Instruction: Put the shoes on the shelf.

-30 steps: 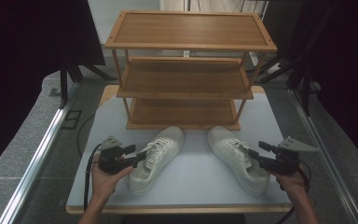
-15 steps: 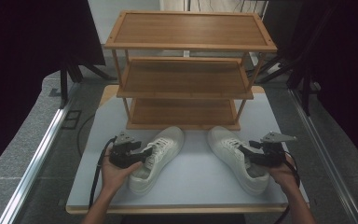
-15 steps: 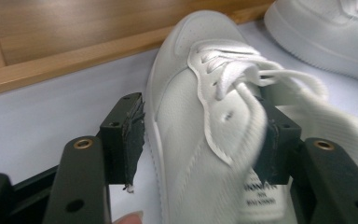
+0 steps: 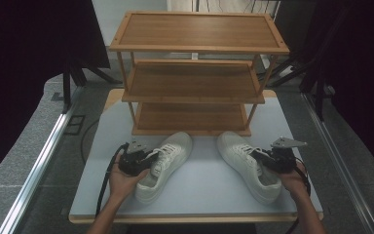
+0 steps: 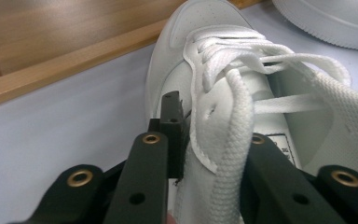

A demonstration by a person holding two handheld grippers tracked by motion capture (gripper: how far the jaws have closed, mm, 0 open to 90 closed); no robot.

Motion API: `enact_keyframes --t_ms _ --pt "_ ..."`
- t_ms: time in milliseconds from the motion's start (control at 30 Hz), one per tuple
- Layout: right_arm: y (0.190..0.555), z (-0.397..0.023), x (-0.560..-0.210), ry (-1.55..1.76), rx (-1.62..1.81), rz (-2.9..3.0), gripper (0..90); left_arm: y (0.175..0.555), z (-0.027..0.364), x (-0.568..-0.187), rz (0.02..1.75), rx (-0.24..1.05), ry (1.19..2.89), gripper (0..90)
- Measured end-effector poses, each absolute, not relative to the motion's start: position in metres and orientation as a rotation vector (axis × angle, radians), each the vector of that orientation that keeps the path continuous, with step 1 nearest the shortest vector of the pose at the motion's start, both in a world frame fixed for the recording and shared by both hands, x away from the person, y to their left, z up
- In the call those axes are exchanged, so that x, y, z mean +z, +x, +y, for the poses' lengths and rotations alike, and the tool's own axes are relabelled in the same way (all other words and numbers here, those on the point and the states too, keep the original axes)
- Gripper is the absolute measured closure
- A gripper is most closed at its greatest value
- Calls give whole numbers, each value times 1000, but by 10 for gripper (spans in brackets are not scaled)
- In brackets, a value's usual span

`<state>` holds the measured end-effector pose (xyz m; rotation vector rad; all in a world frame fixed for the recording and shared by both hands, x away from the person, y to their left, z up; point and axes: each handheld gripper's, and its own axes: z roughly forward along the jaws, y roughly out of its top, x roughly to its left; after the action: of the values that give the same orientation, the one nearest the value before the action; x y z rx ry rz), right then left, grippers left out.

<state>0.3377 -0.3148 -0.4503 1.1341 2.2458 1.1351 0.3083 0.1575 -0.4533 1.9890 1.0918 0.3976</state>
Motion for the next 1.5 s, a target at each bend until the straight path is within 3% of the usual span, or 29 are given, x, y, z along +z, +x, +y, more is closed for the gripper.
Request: enact_keyframes --t_ms 367,967,1500 --pt "334 -319 -449 1216 1213 2165 839 301 159 -449 1039 422 1937 817" --pt "312 -349 -436 1450 1776 1873 835 280 188 -407 939 141 1507 815" --pt "305 -352 -414 1500 2002 1700 834 285 190 -381 900 92 1370 816"
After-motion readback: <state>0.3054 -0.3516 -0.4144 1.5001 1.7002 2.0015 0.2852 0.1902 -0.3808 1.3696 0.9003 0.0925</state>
